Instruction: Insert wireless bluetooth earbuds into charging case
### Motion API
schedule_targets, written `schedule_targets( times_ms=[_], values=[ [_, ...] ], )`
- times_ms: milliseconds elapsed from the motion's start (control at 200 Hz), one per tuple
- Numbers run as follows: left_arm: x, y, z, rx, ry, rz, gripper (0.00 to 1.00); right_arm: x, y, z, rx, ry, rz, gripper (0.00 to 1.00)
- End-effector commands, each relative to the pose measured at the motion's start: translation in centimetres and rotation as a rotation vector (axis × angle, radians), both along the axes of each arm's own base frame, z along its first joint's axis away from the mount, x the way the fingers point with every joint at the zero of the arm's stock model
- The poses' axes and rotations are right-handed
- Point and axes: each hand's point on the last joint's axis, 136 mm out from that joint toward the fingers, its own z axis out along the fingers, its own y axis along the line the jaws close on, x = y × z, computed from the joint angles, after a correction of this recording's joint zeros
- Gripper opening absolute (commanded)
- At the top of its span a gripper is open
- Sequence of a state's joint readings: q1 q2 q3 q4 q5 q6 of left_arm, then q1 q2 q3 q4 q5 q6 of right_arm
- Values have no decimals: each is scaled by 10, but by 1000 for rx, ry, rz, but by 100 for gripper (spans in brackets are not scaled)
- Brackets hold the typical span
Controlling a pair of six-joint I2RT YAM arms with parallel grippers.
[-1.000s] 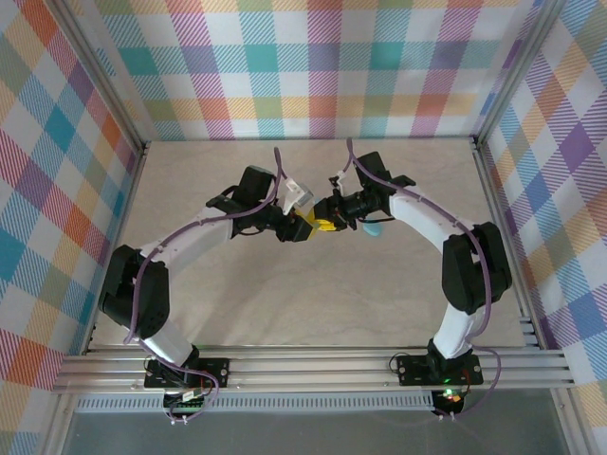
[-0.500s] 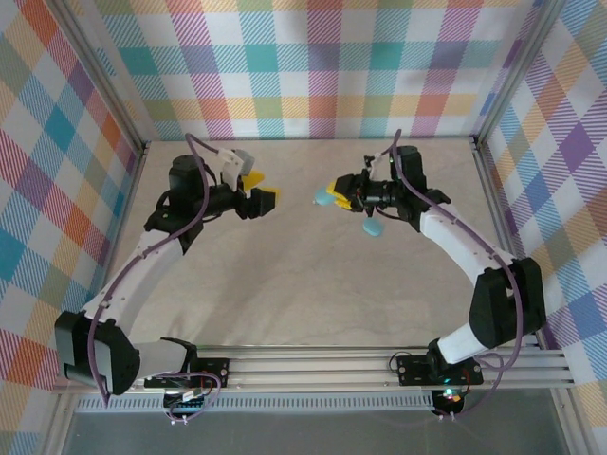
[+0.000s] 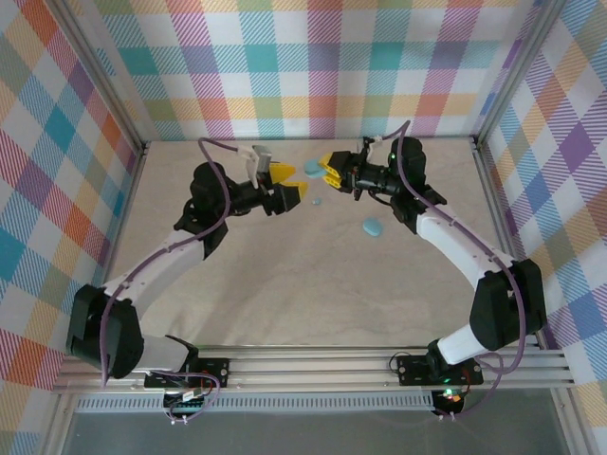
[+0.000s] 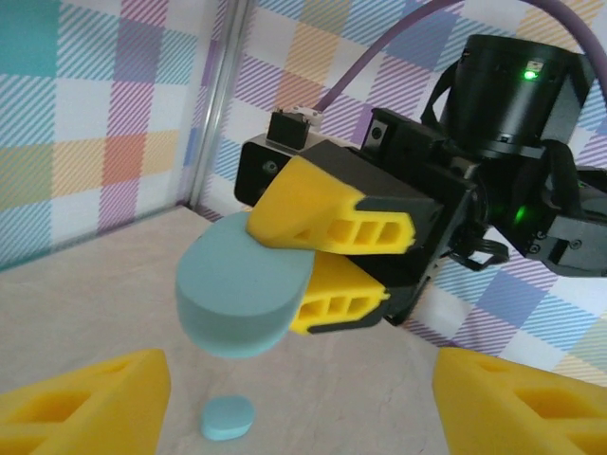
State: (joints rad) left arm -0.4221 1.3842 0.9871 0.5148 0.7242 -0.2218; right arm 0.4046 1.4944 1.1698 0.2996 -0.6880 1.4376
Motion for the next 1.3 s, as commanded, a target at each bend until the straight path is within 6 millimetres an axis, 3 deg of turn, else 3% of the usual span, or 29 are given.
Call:
schedule_targets(
  times_ms=[0,270,485,685,825,1085,1180,1295],
  values=[
    [0,-7,39,-123,-80,-41,70,-2,6,36,82,-60,8,14],
    [5,-15,36,-109,-88,-77,63,-6,10,45,112,-56,27,14],
    [6,-19,32,-93,-80,-99,43,-5,11,46,130,-44,34,14],
    [9,-21,27,-77,-66,-104,55,-4,12,48,139,-42,41,14],
    [11,-24,26,-73,-63,-122,52,-6,13,49,141,-42,49,14],
    [11,-25,29,-71,-80,-126,27,-7,16,50,131,-41,72,15],
    [10,-24,31,-73,-83,-123,28,-8,17,47,123,-32,81,15],
    [10,-24,32,-74,-82,-121,40,-7,18,43,123,-18,82,15]
  ],
)
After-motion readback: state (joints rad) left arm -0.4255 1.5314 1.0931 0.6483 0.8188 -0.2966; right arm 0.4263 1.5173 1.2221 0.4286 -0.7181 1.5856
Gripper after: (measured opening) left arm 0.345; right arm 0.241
